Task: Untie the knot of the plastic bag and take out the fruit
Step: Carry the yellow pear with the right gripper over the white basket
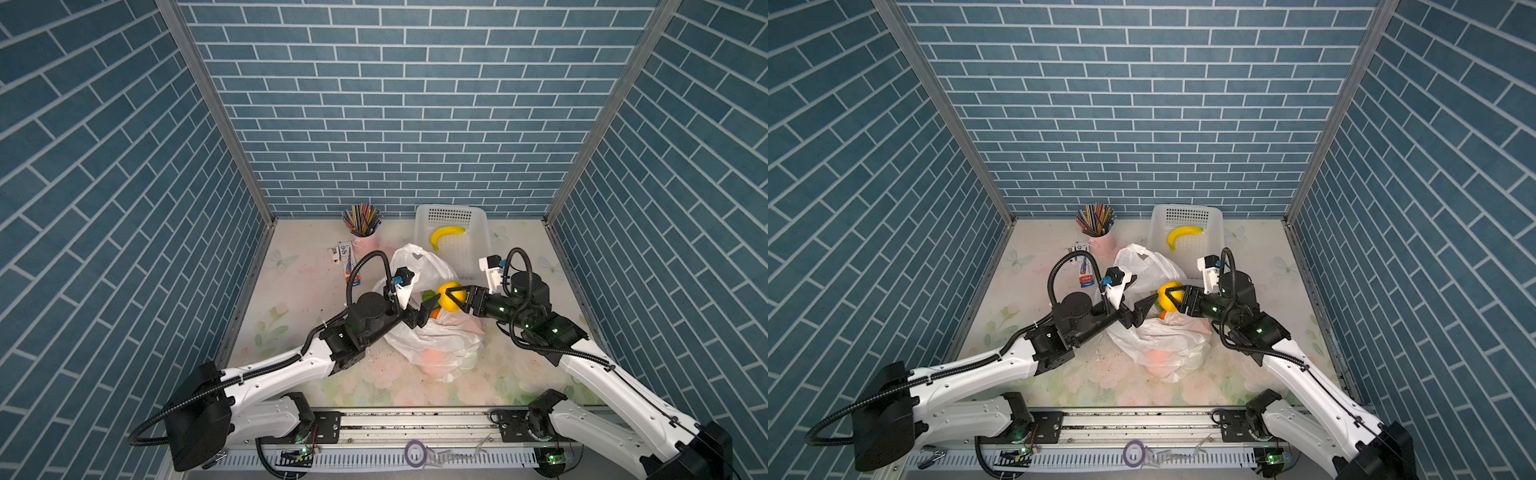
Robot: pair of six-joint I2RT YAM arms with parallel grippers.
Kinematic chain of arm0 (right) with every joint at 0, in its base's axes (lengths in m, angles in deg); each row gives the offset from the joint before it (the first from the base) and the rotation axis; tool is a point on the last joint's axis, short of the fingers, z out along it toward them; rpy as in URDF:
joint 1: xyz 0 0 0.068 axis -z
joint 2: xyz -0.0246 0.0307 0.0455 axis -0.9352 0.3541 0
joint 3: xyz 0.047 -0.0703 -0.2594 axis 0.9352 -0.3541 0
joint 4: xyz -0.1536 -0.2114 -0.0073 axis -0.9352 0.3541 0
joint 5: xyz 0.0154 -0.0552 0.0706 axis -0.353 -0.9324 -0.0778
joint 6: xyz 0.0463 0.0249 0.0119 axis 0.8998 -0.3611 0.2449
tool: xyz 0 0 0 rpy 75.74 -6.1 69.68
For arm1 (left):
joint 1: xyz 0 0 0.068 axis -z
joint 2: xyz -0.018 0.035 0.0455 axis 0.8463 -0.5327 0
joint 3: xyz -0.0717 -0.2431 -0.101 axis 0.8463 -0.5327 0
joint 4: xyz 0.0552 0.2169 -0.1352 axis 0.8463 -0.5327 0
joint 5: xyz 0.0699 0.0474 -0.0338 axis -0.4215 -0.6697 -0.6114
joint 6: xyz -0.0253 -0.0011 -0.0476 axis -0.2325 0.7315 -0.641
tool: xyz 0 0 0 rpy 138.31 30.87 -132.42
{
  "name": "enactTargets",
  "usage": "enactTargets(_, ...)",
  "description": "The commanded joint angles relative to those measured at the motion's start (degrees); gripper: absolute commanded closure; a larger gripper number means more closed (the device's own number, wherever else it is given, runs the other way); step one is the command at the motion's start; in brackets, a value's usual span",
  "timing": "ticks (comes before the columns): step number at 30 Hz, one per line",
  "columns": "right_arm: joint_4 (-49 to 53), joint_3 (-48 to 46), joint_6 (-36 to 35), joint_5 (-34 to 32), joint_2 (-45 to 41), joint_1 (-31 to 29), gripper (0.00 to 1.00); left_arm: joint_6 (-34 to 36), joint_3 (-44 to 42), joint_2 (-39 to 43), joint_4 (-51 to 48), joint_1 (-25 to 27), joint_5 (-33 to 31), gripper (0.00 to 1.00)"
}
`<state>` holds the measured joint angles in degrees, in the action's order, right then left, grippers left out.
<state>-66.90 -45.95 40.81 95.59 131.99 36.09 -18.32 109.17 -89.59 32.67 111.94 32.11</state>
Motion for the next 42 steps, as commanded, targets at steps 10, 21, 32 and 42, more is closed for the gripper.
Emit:
enactTargets(10, 2.45, 14.35, -23.05, -25.9, 9.91, 0.33, 0.52, -7.38, 10.57, 0.79, -14.56, -0.25, -3.29, 0.13)
enactTargets(21, 5.86, 30.37, -27.74, -19.42, 32.2, 9.3, 0.5, -13.05, 17.02, 0.28, -23.81, -0.3, -2.36, 0.12)
enactTargets(32, 7.93, 45.55, -25.99, -11.03, 56.26, 17.97, 0.5, -17.33, 18.65, -0.7, -26.16, -0.39, -1.46, 0.12)
enactTargets(42, 10.59, 62.18, -26.16, -13.53, 75.36, 19.37, 0.48, -18.11, 19.06, -2.14, -27.97, -0.34, -1.83, 0.12)
